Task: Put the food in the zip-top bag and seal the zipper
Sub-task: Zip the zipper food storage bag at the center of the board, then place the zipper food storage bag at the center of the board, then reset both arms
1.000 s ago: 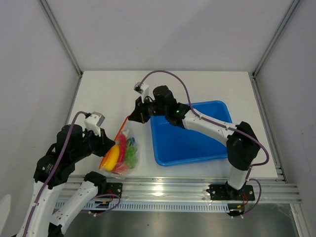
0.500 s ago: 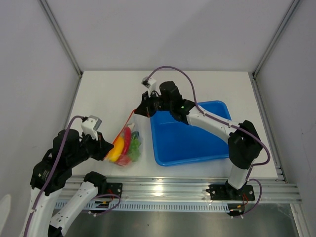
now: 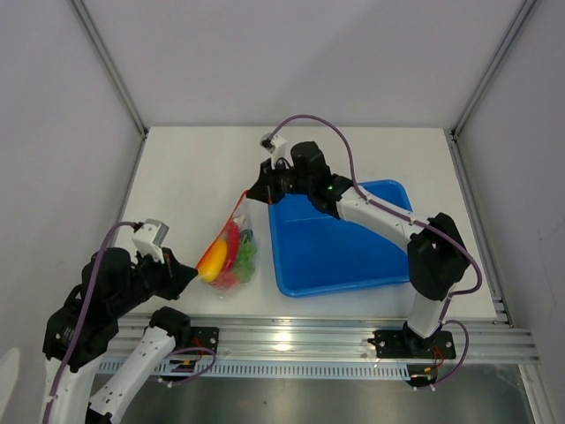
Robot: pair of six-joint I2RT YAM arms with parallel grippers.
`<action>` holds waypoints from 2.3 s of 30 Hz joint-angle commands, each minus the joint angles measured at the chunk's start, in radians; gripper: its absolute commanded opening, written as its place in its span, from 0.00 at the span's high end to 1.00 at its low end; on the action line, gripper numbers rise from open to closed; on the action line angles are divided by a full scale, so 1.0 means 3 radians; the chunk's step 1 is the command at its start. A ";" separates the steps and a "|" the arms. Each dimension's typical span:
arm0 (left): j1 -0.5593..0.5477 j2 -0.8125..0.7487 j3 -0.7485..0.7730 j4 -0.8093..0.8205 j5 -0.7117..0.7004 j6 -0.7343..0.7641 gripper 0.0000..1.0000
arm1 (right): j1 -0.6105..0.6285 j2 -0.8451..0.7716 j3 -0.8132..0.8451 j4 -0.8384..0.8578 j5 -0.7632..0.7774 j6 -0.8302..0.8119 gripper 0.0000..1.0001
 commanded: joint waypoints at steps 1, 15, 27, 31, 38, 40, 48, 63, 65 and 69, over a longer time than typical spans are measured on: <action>-0.0014 -0.0073 0.0114 -0.0037 0.0018 -0.0169 0.99 | -0.0072 0.0019 0.0127 0.0220 0.0144 0.0020 1.00; -0.0014 -0.0154 -0.0336 0.0612 -0.0263 -0.0568 0.45 | 0.0061 0.0259 0.0474 -0.0005 0.0358 0.0060 1.00; -0.0014 -0.0625 0.0257 0.0484 -0.1020 -0.0517 0.00 | 0.0174 0.0816 0.1461 -0.0531 0.1483 0.0117 1.00; -0.0014 -0.0635 0.0237 0.0474 -0.0908 -0.0522 0.01 | 0.0286 0.1256 0.2221 -0.0924 0.1448 -0.0036 1.00; -0.0014 -0.0553 0.0043 0.0540 -0.0432 -0.0573 0.01 | 0.0220 0.1895 0.2719 -0.1058 0.1346 0.0091 1.00; -0.0014 -0.0579 0.0002 0.0556 -0.0376 -0.0599 0.00 | 0.0169 0.2034 0.2770 -0.1104 0.1326 0.0137 1.00; -0.0014 -0.0661 -0.0238 0.0739 -0.0238 -0.0701 0.00 | 0.0005 0.2320 0.3051 -0.1360 0.1264 0.0107 0.79; -0.0014 -0.0651 -0.0755 0.1174 -0.0054 -0.0895 0.00 | 0.0133 0.1146 0.2405 -0.1662 0.2240 -0.0486 0.01; -0.0014 -0.0646 -0.0857 0.1281 -0.0033 -0.0931 0.01 | 0.0174 0.0728 0.2148 -0.1682 0.2394 -0.0481 0.01; -0.0014 -0.0615 -0.0995 0.1486 -0.0048 -0.0997 0.00 | 0.0271 0.0016 0.1417 -0.1764 0.2578 -0.0385 0.00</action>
